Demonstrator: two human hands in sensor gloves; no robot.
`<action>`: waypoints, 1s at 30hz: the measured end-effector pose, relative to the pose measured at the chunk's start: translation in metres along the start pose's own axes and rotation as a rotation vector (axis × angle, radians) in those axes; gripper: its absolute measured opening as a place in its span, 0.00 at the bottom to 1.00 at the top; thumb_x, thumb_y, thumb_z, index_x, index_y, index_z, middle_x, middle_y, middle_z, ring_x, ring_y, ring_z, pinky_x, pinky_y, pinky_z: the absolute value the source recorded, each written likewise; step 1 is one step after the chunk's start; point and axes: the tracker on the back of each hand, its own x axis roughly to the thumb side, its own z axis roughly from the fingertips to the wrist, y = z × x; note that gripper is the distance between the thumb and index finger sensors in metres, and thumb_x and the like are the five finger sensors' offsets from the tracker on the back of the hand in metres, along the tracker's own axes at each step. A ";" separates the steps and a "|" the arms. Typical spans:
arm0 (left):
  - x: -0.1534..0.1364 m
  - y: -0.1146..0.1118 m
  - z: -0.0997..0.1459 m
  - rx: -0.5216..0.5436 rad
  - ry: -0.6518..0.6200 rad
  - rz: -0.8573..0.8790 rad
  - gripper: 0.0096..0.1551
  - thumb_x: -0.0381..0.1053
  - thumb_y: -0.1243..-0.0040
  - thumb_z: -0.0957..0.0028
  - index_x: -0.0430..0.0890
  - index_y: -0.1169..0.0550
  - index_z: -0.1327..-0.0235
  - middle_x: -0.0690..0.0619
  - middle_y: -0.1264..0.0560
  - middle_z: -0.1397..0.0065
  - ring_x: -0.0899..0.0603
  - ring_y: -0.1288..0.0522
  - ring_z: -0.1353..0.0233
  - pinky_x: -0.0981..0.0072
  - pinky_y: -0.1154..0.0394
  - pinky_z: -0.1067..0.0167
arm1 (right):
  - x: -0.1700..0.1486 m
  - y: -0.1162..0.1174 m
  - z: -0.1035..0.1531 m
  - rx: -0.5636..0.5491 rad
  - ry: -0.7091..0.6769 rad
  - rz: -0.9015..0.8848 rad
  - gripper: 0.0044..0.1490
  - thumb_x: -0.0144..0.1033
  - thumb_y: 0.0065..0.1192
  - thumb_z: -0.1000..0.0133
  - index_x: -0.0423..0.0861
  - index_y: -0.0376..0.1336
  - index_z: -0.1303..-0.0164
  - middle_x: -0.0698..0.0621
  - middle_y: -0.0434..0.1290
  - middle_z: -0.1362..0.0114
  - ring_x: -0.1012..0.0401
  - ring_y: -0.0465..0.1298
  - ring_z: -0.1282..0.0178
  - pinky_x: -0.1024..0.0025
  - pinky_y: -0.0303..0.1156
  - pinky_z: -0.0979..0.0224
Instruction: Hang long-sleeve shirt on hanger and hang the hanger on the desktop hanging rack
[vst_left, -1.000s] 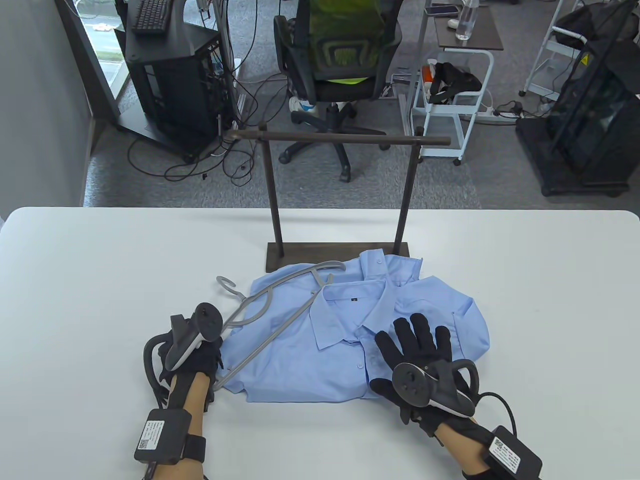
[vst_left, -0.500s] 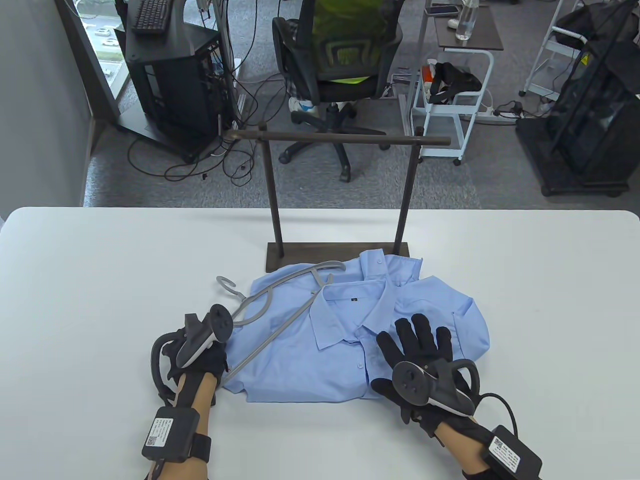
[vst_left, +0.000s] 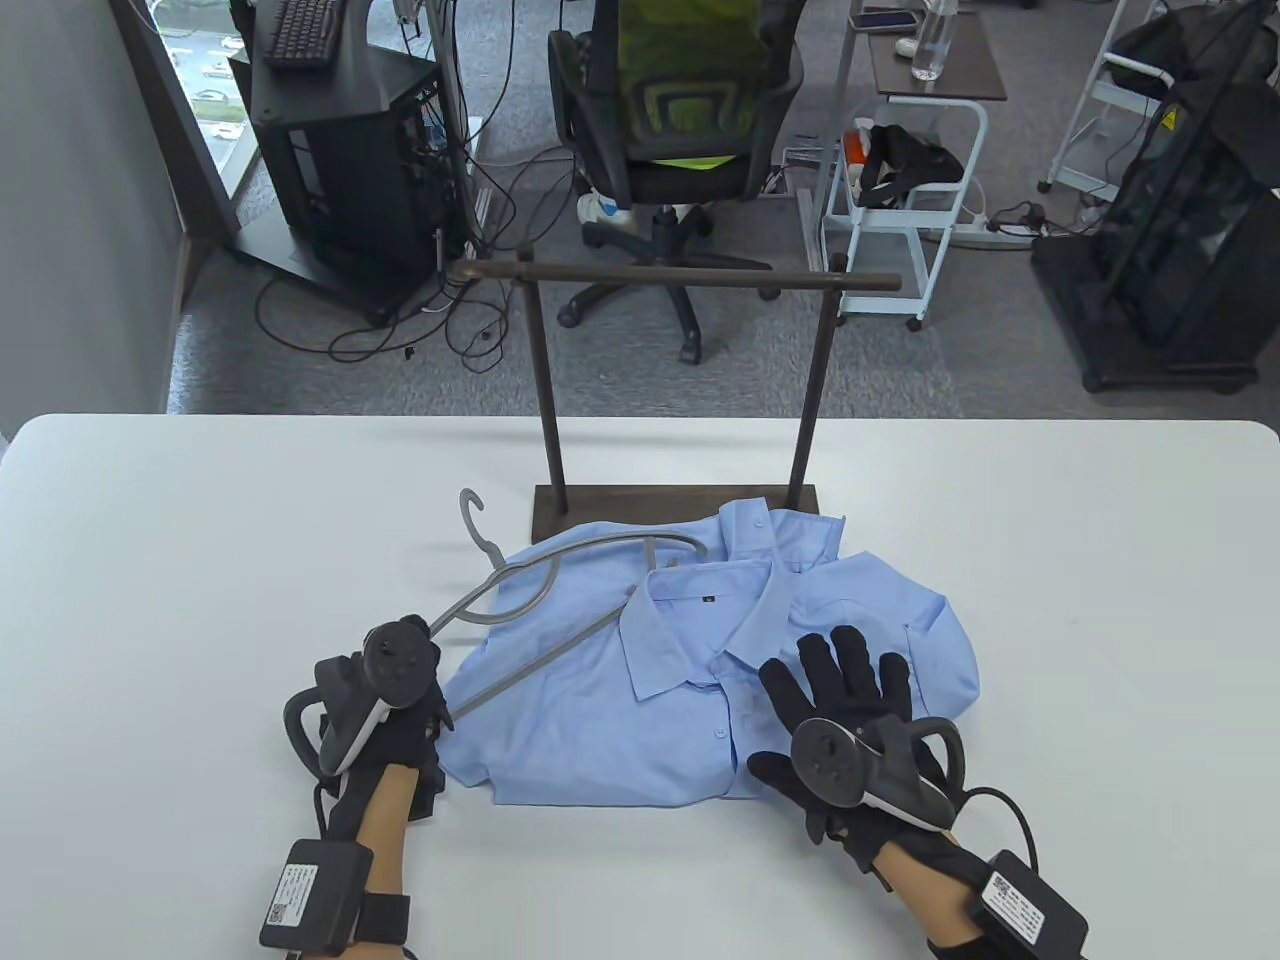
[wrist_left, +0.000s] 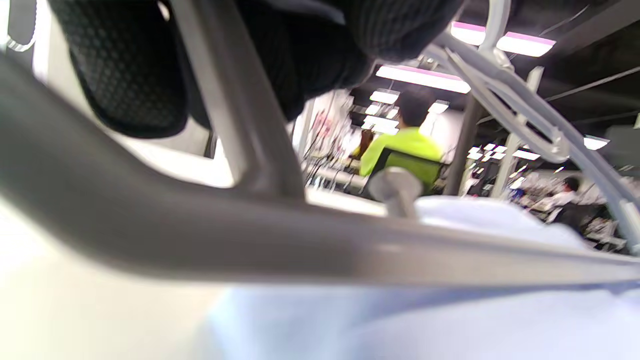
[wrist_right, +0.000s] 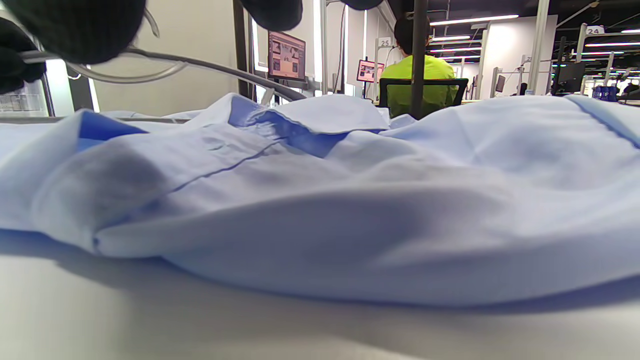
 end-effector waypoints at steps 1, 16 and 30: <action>0.001 0.004 0.002 0.024 -0.005 -0.005 0.28 0.54 0.45 0.49 0.48 0.27 0.35 0.46 0.22 0.42 0.47 0.17 0.58 0.44 0.17 0.49 | -0.002 -0.001 0.000 -0.004 0.008 -0.006 0.55 0.73 0.59 0.56 0.58 0.52 0.19 0.42 0.45 0.16 0.39 0.41 0.15 0.25 0.42 0.23; 0.019 0.058 0.051 0.280 -0.160 -0.013 0.28 0.56 0.45 0.49 0.52 0.27 0.35 0.51 0.21 0.44 0.50 0.17 0.60 0.49 0.17 0.49 | -0.034 -0.023 -0.009 -0.123 0.168 -0.120 0.38 0.54 0.67 0.50 0.54 0.65 0.29 0.40 0.68 0.31 0.39 0.67 0.29 0.39 0.65 0.30; -0.002 0.052 0.051 0.261 -0.115 -0.005 0.28 0.57 0.44 0.50 0.53 0.27 0.35 0.52 0.21 0.43 0.49 0.17 0.58 0.48 0.18 0.46 | -0.004 -0.018 -0.098 0.005 0.151 -0.060 0.31 0.40 0.72 0.51 0.56 0.69 0.34 0.44 0.76 0.41 0.43 0.77 0.41 0.44 0.73 0.38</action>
